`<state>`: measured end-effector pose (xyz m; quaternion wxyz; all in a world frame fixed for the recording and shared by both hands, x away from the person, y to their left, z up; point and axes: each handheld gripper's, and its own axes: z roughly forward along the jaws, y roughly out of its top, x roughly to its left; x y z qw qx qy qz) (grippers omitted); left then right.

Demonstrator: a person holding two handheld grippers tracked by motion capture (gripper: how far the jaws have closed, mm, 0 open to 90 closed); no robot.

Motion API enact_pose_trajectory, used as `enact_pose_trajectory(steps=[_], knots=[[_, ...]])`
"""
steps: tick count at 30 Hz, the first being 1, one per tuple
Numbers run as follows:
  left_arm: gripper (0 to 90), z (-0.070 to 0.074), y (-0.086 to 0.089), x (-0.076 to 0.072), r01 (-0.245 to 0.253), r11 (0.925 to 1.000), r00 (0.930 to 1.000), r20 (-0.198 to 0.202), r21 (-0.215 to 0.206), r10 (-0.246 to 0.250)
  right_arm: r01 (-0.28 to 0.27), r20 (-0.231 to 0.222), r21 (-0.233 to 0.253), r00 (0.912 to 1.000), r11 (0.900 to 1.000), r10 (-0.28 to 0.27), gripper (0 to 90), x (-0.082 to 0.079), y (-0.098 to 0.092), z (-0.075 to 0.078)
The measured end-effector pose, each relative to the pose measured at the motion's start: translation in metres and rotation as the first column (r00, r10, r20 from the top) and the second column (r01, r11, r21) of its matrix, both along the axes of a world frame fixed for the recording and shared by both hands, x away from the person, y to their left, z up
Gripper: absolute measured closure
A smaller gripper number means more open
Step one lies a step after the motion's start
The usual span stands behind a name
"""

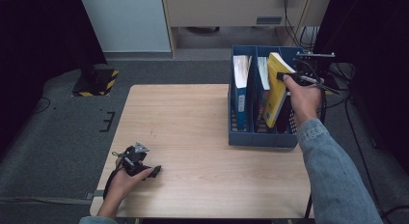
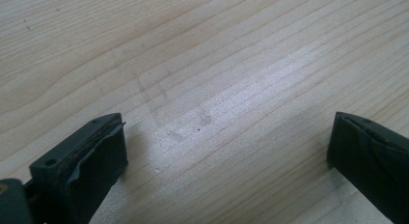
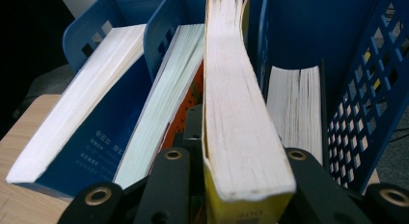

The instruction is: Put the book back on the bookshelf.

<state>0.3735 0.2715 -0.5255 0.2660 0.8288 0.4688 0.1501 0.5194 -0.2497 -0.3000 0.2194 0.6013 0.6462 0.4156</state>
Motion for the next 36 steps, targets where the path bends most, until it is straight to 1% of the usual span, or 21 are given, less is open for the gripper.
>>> enact_pose_trajectory(steps=[1,5,8,10,20,22,36], knots=[[0.0,0.0,0.0,0.0,-0.002,1.0,1.0,0.001,-0.001,0.002,-0.001,0.002,-0.006,1.0,1.0,0.001,74.5,0.0,0.0,-0.002],[0.0,0.0,0.0,0.0,-0.001,1.0,1.0,0.0,-0.001,0.001,0.004,0.0,0.0,1.0,1.0,-0.004,74.5,0.001,-0.001,-0.006],[0.0,0.0,0.0,0.0,0.0,1.0,1.0,0.0,0.001,0.0,0.0,-0.003,-0.005,1.0,1.0,0.0,74.5,0.001,0.0,-0.01],[0.0,0.0,0.0,0.0,0.0,1.0,1.0,0.0,0.0,0.0,0.0,-0.012,-0.004,0.9999,1.0,0.0,74.5,0.002,0.001,-0.012],[0.0,0.0,0.0,0.0,0.002,1.0,1.0,0.001,0.0,-0.002,-0.008,-0.022,-0.014,0.9997,1.0,0.008,74.5,0.003,0.006,-0.021],[0.0,0.0,0.0,0.0,0.002,1.0,1.0,0.002,0.0,-0.002,-0.014,-0.019,-0.022,0.9997,1.0,0.014,74.4,0.004,0.007,-0.023],[0.0,0.0,-0.001,0.0,0.001,1.0,1.0,0.004,0.0,-0.001,-0.017,-0.04,-0.01,0.9991,1.0,0.017,74.4,0.004,0.006,-0.034]])
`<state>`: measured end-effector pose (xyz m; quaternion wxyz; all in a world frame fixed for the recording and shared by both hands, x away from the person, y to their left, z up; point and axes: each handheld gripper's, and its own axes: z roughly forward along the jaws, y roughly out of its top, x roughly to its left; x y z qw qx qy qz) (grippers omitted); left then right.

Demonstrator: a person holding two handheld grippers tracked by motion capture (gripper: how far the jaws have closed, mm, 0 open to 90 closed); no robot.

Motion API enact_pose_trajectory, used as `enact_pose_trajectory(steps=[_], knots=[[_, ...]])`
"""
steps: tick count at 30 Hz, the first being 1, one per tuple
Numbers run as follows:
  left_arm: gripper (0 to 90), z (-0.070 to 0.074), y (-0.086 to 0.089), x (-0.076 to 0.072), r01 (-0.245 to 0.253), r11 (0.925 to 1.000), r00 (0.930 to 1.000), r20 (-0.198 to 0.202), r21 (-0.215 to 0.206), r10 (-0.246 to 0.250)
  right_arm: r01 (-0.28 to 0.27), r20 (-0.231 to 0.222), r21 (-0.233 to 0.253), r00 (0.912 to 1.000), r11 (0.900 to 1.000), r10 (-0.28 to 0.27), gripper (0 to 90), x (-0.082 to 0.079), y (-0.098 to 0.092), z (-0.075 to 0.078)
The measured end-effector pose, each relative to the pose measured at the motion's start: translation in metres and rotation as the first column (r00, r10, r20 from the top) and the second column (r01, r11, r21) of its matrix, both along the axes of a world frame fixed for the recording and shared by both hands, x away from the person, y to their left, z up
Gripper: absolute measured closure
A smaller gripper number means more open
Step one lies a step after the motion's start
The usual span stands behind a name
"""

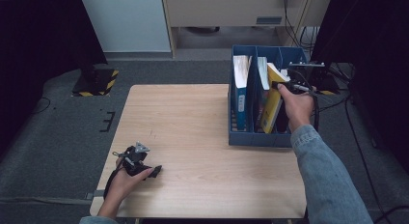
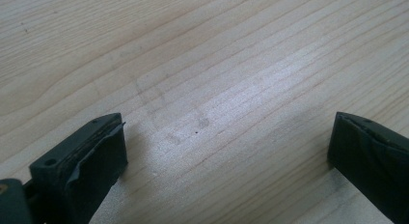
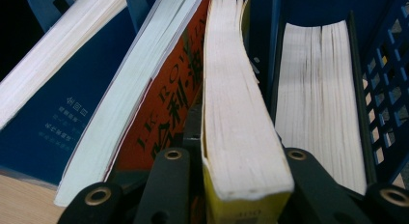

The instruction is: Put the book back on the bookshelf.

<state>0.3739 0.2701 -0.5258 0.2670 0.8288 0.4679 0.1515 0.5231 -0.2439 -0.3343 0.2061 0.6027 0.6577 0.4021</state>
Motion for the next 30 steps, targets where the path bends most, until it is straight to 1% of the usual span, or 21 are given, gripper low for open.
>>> enact_pose_trajectory(steps=[1,7,12,20,26,30], knots=[[0.0,0.0,0.0,0.0,0.0,1.0,1.0,0.0,0.0,0.0,0.003,-0.006,0.004,1.0,1.0,-0.003,74.4,0.0,0.0,0.0],[0.0,0.0,-0.001,0.0,-0.004,1.0,1.0,0.001,-0.005,0.004,-0.002,-0.01,0.003,1.0,1.0,0.002,74.4,0.001,-0.001,-0.003],[0.0,0.0,-0.001,0.0,-0.002,1.0,1.0,0.002,-0.005,0.002,-0.009,-0.022,-0.006,0.9997,1.0,0.009,74.4,0.001,0.002,-0.005],[0.0,0.0,-0.001,0.0,-0.002,1.0,1.0,0.003,-0.006,0.002,-0.017,-0.029,-0.011,0.9995,1.0,0.016,74.3,0.002,0.004,-0.007],[0.0,0.0,-0.001,0.0,-0.001,1.0,1.0,0.004,-0.006,0.001,-0.022,-0.044,-0.011,0.9988,1.0,0.022,74.3,0.002,0.006,-0.013],[0.0,0.0,-0.001,0.0,0.0,1.0,1.0,0.004,-0.006,0.0,-0.025,-0.042,-0.014,0.9988,1.0,0.024,74.2,0.003,0.007,-0.015]])
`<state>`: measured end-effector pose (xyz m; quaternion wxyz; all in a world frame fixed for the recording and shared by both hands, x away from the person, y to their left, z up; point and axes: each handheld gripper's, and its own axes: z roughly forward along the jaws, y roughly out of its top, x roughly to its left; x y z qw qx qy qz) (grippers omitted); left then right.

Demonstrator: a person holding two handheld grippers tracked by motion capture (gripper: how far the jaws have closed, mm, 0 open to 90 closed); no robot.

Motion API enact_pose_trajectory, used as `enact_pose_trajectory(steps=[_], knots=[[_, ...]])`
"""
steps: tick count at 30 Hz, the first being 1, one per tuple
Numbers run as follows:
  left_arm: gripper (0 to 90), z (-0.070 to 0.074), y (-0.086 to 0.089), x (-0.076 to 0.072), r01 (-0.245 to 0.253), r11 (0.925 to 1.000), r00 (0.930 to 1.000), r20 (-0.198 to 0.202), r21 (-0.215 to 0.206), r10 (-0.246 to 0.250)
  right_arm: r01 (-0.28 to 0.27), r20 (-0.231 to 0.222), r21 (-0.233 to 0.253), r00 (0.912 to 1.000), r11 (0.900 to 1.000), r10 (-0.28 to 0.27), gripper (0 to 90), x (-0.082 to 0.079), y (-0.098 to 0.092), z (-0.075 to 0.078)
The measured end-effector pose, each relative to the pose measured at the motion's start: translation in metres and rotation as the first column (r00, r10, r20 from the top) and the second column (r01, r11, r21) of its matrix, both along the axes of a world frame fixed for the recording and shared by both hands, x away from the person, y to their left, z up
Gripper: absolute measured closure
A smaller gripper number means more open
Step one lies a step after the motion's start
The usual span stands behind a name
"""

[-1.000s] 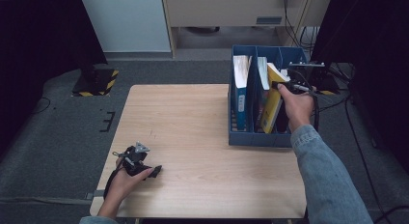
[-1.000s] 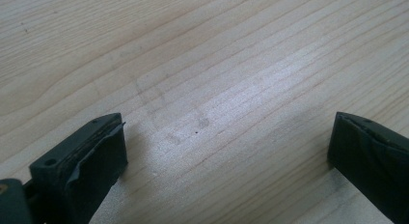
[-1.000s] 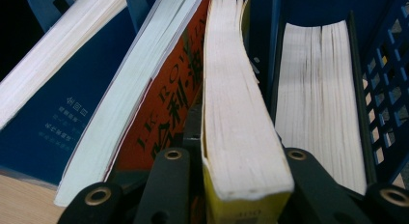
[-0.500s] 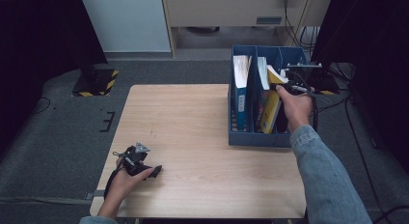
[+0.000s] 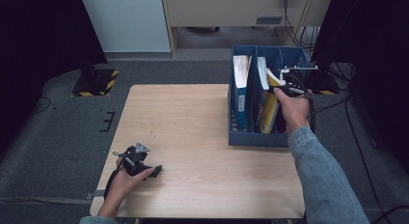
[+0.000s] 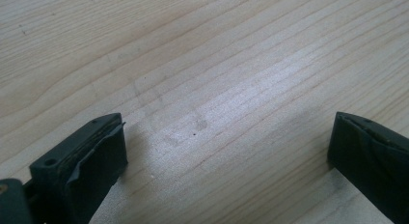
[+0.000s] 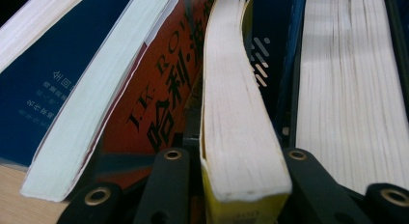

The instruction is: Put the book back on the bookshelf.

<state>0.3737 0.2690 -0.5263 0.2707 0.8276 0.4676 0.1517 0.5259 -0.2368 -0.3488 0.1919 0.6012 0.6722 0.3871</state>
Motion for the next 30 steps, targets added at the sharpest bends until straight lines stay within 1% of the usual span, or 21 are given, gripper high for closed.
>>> enact_pose_trajectory(steps=[5,17,20,28,30], knots=[[0.0,0.0001,0.0001,0.0001,0.003,1.0,1.0,-0.002,0.002,-0.003,-0.004,-0.003,-0.004,1.0,1.0,0.004,74.1,0.0002,0.0006,-0.0002],[0.0,0.0002,0.0,0.0002,0.004,1.0,1.0,-0.002,0.003,-0.004,-0.018,-0.04,-0.029,0.9991,0.999,0.016,73.0,-0.0042,0.0017,0.0019],[0.0,0.0002,0.0,0.0001,0.005,1.0,1.0,-0.002,0.003,-0.005,-0.033,-0.044,-0.039,0.9985,0.999,0.031,72.8,-0.0054,0.0016,0.0023],[0.0,0.0002,-0.0001,0.0001,0.008,1.0,1.0,-0.001,0.004,-0.008,-0.034,-0.06,-0.034,0.9977,0.999,0.031,72.2,-0.0075,-0.0003,0.0024],[0.0,0.0002,-0.0001,0.0001,0.008,1.0,1.0,-0.002,0.004,-0.008,-0.032,-0.059,-0.04,0.9978,0.999,0.03,72.2,-0.0081,-0.0005,0.0028]])
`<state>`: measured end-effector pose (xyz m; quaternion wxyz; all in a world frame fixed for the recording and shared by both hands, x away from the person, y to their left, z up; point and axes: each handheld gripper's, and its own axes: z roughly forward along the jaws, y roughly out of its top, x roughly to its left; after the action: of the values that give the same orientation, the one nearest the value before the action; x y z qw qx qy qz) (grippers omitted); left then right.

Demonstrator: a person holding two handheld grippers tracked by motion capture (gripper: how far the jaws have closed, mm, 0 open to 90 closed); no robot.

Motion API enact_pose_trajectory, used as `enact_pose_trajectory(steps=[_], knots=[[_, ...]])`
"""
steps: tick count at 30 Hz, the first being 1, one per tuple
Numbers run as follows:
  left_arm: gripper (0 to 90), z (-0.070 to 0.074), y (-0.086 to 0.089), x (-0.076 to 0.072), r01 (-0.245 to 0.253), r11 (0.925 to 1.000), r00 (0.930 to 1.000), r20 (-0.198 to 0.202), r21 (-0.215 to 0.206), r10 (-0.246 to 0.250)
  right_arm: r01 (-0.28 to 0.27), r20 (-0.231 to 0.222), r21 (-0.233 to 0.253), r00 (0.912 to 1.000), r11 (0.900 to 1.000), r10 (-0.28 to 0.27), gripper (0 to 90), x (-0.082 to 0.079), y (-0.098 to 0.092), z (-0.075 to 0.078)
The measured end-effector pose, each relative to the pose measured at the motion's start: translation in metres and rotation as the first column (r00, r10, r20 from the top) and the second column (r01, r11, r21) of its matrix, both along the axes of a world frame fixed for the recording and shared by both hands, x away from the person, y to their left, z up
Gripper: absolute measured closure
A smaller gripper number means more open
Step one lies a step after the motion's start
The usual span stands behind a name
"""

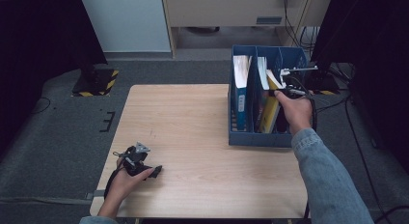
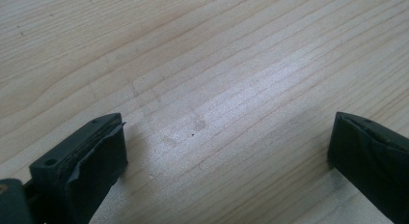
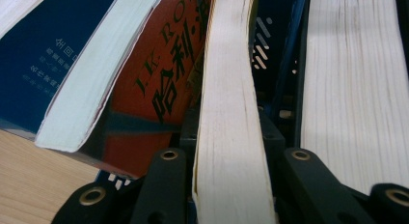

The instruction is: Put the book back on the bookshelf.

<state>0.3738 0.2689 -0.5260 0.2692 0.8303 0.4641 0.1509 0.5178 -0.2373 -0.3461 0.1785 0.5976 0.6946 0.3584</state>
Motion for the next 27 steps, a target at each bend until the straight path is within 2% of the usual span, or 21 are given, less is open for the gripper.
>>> enact_pose_trajectory(steps=[8,16,23,27], knots=[[0.0,0.0,0.0,0.0,0.001,1.0,1.0,-0.001,0.0,-0.001,-0.005,-0.011,0.008,0.9999,1.0,0.005,70.7,-0.001,-0.001,0.002],[0.0,0.0,0.0,0.0,0.0,1.0,1.0,0.0,0.0,0.0,-0.004,-0.006,0.011,1.0,1.0,0.004,70.1,-0.001,-0.002,0.011],[0.0,0.0,-0.001,0.0,0.001,1.0,1.0,0.001,-0.001,-0.001,-0.013,-0.019,-0.037,0.9997,0.999,0.013,73.6,0.001,0.002,0.016],[0.0,0.0,0.0,0.0,0.002,1.0,1.0,0.001,-0.001,-0.002,-0.005,-0.015,-0.04,0.9999,0.999,0.005,74.4,0.001,0.003,0.017]])
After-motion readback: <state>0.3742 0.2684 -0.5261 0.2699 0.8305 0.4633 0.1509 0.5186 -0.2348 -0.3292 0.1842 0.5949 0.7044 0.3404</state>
